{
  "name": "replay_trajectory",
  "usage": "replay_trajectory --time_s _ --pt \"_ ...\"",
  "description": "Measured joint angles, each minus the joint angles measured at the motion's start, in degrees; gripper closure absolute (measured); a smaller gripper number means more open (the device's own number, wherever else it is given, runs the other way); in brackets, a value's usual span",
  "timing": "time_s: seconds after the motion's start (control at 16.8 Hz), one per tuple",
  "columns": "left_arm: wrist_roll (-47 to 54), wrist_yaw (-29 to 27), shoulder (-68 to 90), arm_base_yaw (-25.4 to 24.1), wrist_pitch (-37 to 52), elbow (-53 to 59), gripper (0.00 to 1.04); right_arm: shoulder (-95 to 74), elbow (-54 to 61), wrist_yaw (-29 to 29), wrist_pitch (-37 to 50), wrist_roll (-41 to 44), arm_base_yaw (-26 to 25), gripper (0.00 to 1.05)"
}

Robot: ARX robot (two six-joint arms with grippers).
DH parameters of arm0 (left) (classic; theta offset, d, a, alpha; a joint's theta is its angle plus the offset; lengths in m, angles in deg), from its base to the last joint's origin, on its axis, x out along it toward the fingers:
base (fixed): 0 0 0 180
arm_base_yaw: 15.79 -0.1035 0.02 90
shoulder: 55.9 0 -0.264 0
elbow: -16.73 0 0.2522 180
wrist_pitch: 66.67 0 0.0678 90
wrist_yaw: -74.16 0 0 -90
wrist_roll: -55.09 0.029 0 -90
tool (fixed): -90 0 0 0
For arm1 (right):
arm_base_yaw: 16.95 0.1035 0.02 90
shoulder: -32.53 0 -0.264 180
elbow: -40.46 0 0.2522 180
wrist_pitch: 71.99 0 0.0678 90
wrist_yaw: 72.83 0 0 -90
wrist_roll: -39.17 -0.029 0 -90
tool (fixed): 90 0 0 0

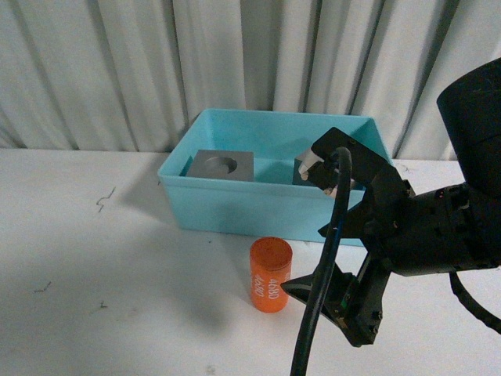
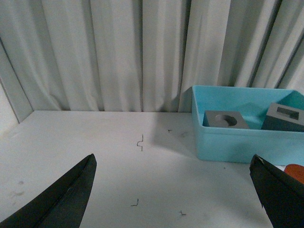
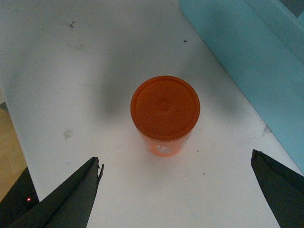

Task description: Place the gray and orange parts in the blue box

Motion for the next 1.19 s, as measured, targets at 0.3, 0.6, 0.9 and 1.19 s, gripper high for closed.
replay_trajectory --time_s 0.3,0.6,0.9,1.19 --pt "0.0 0.0 0.0 0.0 0.0 0.0 0.07 -3.1 -2.8 1.2 0.6 -0.8 1.1 0.06" --pt "0.0 0.0 0.0 0.0 0.0 0.0 0.07 -4.2 -4.1 1.5 0.5 -1.4 1.6 0.06" --pt "0.0 0.0 0.0 0.0 0.0 0.0 0.07 -7.1 -6.9 2.3 0.7 -2.4 4.0 0.06" --pt "0.0 0.0 0.0 0.0 0.0 0.0 0.07 -9.2 -8.4 3.3 0.5 -2.7 4.9 0.06"
